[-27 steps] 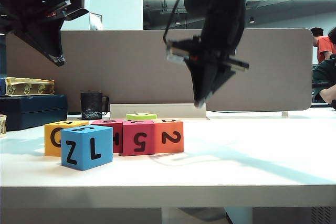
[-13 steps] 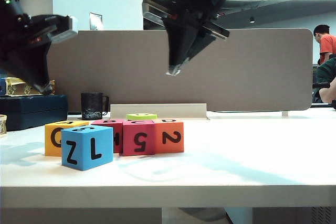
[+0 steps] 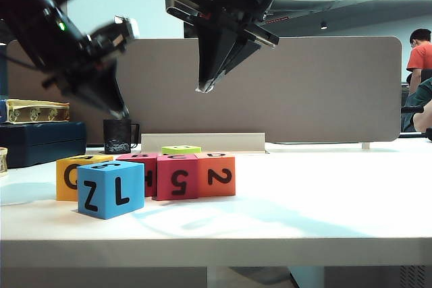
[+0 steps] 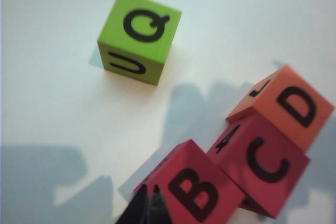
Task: Select the appropriate blocks from the scattered letter blocks on the table and arrange them in a row to spell out "ABCD".
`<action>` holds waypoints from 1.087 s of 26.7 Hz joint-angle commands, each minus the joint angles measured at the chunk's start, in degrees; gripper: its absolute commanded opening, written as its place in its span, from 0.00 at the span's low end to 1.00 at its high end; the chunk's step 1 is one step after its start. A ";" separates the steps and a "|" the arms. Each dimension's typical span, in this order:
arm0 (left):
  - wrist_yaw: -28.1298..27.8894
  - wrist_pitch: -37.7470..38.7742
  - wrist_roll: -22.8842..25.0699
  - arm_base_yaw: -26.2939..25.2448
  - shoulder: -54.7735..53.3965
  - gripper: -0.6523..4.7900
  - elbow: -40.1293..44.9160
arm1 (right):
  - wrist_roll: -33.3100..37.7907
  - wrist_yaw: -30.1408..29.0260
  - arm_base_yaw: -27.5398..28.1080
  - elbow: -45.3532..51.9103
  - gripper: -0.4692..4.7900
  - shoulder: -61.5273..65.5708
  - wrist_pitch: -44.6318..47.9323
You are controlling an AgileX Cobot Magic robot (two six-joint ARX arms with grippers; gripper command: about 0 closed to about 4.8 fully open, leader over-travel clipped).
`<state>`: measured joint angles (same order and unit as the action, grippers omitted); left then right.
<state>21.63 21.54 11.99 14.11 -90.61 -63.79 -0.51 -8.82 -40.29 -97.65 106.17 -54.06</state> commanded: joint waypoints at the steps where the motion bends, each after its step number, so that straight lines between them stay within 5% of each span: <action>1: 0.81 -2.97 -0.20 0.15 -3.02 0.11 -0.20 | -0.13 -0.04 -0.11 -0.26 0.08 -1.05 0.02; 29: 5.66 -3.78 0.00 0.50 -8.68 0.11 -1.14 | 0.11 0.37 -0.07 -0.28 0.08 -1.53 -0.13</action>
<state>26.83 17.21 11.92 14.26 -99.44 -64.64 -0.49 -8.58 -40.27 -97.71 105.06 -54.70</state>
